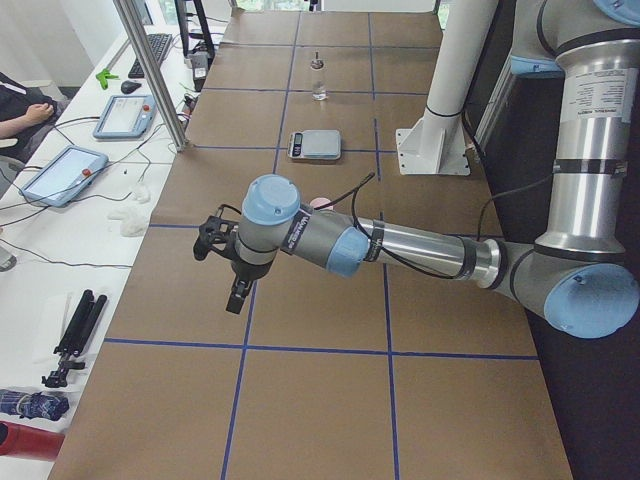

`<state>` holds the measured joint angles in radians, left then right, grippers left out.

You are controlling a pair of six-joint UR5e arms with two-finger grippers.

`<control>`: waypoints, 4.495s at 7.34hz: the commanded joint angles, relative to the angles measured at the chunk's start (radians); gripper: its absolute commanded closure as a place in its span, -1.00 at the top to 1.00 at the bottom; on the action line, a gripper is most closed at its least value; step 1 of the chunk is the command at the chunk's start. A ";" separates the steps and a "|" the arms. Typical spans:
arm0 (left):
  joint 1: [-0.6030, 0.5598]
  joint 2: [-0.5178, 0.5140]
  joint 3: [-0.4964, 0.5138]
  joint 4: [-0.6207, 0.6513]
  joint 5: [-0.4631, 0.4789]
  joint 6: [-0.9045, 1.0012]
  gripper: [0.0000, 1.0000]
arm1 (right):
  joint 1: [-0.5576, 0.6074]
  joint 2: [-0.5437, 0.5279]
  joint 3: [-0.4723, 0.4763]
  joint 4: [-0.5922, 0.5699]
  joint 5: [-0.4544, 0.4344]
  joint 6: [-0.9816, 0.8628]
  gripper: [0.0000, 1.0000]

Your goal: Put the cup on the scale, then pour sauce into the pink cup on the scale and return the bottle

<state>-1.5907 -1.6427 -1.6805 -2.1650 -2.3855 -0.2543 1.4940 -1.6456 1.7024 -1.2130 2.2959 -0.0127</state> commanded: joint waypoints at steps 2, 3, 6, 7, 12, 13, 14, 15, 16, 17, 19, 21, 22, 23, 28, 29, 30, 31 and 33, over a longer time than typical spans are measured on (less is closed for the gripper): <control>0.235 -0.005 -0.013 -0.297 -0.052 -0.327 1.00 | 0.000 0.001 -0.007 0.029 0.000 0.008 1.00; 0.309 0.012 -0.063 -0.300 0.076 -0.388 1.00 | 0.000 0.000 -0.012 0.029 -0.004 0.007 1.00; 0.602 0.054 -0.169 -0.195 0.366 -0.688 0.84 | 0.000 -0.006 -0.020 0.027 -0.009 0.007 1.00; 0.644 0.052 -0.258 -0.042 0.399 -0.712 0.74 | 0.000 -0.010 -0.023 0.027 -0.009 0.007 1.00; 0.883 0.054 -0.354 0.178 0.523 -0.942 0.24 | 0.000 -0.016 -0.026 0.029 -0.004 0.023 1.00; 0.920 0.054 -0.340 0.177 0.538 -0.960 0.24 | 0.000 -0.017 -0.026 0.027 -0.004 0.023 1.00; 0.922 0.054 -0.322 0.177 0.539 -0.961 0.24 | 0.000 -0.017 -0.024 0.029 -0.003 0.023 1.00; 0.922 0.060 -0.315 0.177 0.551 -0.961 0.24 | 0.000 -0.017 -0.023 0.029 -0.003 0.025 1.00; 0.922 0.079 -0.314 0.177 0.552 -0.959 0.24 | 0.000 -0.017 -0.023 0.029 -0.003 0.025 1.00; 0.925 0.080 -0.311 0.177 0.552 -0.958 0.24 | 0.000 -0.017 -0.023 0.029 -0.003 0.025 1.00; 0.959 0.080 -0.309 0.177 0.552 -0.958 0.08 | 0.000 -0.019 -0.023 0.029 -0.003 0.023 1.00; 0.974 0.080 -0.308 0.177 0.552 -0.959 -0.76 | 0.000 -0.019 -0.021 0.029 -0.003 0.025 1.00; 0.977 0.080 -0.309 0.177 0.552 -0.958 -1.00 | 0.000 -0.019 -0.021 0.029 -0.003 0.023 1.00; 0.977 0.078 -0.311 0.178 0.551 -0.954 -1.00 | 0.000 -0.019 -0.020 0.029 -0.003 0.023 1.00; 0.980 -0.333 -0.328 0.596 0.537 -0.950 -1.00 | 0.000 -0.017 -0.015 0.029 -0.001 0.025 1.00; 0.983 -0.439 -0.300 0.664 0.514 -0.951 -1.00 | 0.000 -0.017 -0.017 0.029 -0.001 0.027 1.00; 0.991 -0.521 -0.244 0.668 0.476 -0.954 -1.00 | 0.000 -0.017 -0.018 0.029 -0.001 0.027 1.00; 0.998 -0.622 -0.155 0.671 0.474 -0.964 -1.00 | 0.000 -0.017 -0.015 0.029 0.000 0.039 1.00; 1.011 -0.756 0.014 0.663 0.473 -0.964 -1.00 | 0.000 -0.017 -0.017 0.029 0.000 0.051 1.00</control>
<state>-0.5866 -2.3214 -1.7606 -1.4989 -1.9090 -1.2173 1.4941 -1.6628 1.6866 -1.1842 2.2961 0.0326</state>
